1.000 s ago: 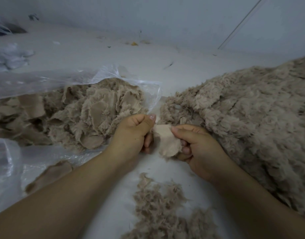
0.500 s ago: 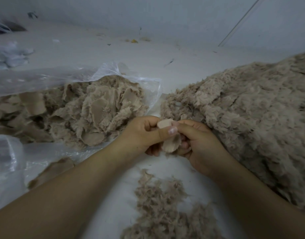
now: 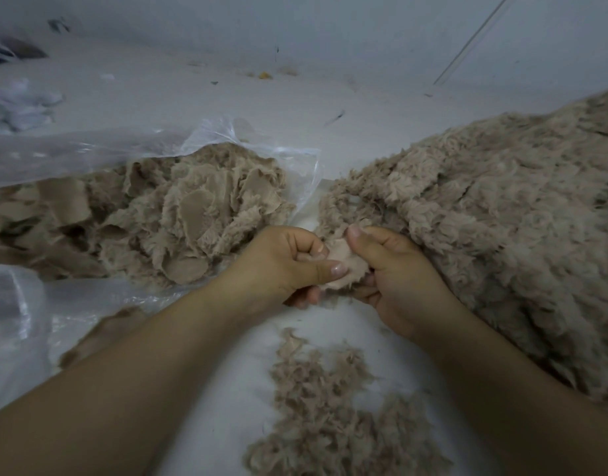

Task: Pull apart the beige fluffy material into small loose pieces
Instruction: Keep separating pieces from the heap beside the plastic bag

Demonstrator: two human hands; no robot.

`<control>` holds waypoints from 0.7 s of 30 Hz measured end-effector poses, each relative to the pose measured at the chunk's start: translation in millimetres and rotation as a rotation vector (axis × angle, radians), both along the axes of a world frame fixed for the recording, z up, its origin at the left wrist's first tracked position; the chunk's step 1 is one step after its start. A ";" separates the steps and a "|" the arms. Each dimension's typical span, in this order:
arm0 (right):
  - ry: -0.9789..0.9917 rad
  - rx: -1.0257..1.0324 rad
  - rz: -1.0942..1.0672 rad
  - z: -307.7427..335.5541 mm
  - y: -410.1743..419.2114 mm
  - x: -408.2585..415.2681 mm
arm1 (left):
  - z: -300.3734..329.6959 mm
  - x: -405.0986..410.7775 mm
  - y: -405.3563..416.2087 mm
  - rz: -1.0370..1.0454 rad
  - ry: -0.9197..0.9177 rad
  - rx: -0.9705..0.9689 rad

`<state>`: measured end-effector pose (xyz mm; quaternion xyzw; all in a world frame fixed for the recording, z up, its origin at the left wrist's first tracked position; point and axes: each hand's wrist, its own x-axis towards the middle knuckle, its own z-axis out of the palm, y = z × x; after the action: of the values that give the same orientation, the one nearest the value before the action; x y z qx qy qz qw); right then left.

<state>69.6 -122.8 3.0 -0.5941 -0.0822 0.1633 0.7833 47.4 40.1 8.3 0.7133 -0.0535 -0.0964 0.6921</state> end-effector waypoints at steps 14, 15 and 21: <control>0.091 0.041 -0.087 0.6 3.6 2.7 | -0.4 -6.7 15.2 -0.032 -0.223 -0.036; 0.072 0.028 -0.072 0.3 2.9 2.2 | -3.3 -5.5 12.3 0.070 -0.241 -0.053; -0.015 -0.024 -0.009 -2.2 1.2 1.6 | -11.4 -3.6 -6.1 0.149 -0.309 0.021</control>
<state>71.1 -121.6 0.7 -0.6051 -0.0836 0.1562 0.7762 43.8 33.9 -3.1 0.7289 -0.1052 0.0651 0.6733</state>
